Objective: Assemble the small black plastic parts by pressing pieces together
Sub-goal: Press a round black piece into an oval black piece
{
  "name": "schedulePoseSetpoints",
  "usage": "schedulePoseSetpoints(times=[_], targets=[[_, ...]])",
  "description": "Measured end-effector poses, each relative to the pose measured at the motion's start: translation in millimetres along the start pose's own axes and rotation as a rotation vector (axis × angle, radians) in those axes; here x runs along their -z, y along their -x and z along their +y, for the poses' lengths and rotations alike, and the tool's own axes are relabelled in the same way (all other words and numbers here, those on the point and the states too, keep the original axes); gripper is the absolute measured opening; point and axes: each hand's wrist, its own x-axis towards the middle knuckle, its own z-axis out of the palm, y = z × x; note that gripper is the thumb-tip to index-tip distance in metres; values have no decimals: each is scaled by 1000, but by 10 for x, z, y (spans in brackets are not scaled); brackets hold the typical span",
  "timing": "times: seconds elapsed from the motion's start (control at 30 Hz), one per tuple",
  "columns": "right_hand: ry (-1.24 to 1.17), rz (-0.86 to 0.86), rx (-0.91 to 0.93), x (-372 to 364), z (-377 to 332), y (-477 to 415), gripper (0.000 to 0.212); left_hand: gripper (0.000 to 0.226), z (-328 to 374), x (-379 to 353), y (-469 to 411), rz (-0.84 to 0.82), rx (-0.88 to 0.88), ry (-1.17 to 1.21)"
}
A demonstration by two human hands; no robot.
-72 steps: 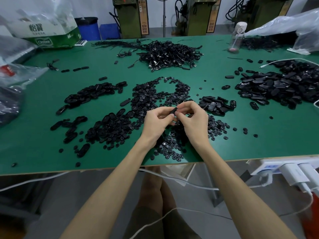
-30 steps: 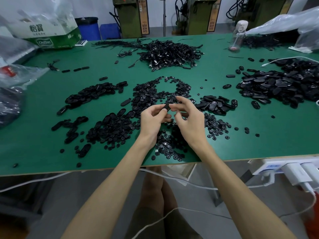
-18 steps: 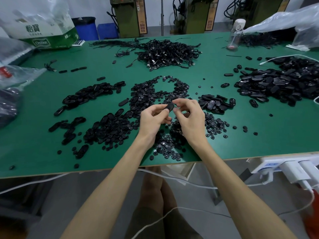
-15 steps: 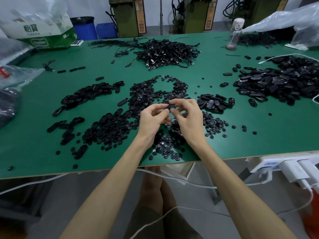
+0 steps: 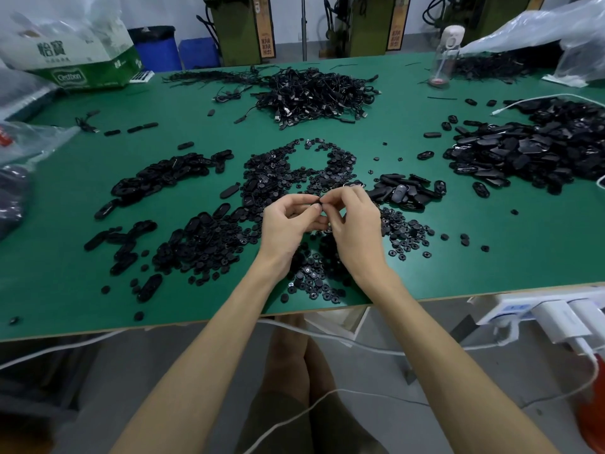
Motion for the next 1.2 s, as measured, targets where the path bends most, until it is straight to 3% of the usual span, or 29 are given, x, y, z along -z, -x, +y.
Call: schedulePoseSetpoints(times=[0.33, 0.53, 1.2], targets=[[-164, 34, -113, 64, 32, -49, 16, 15, -26, -12, -19, 43, -16, 30], [-330, 81, -255, 97, 55, -48, 7, 9, -38, -9, -25, 78, -26, 35], [-619, 3, -364, 100, 145, -71, 8, 10, -127, 19, -67, 55, -28, -8]])
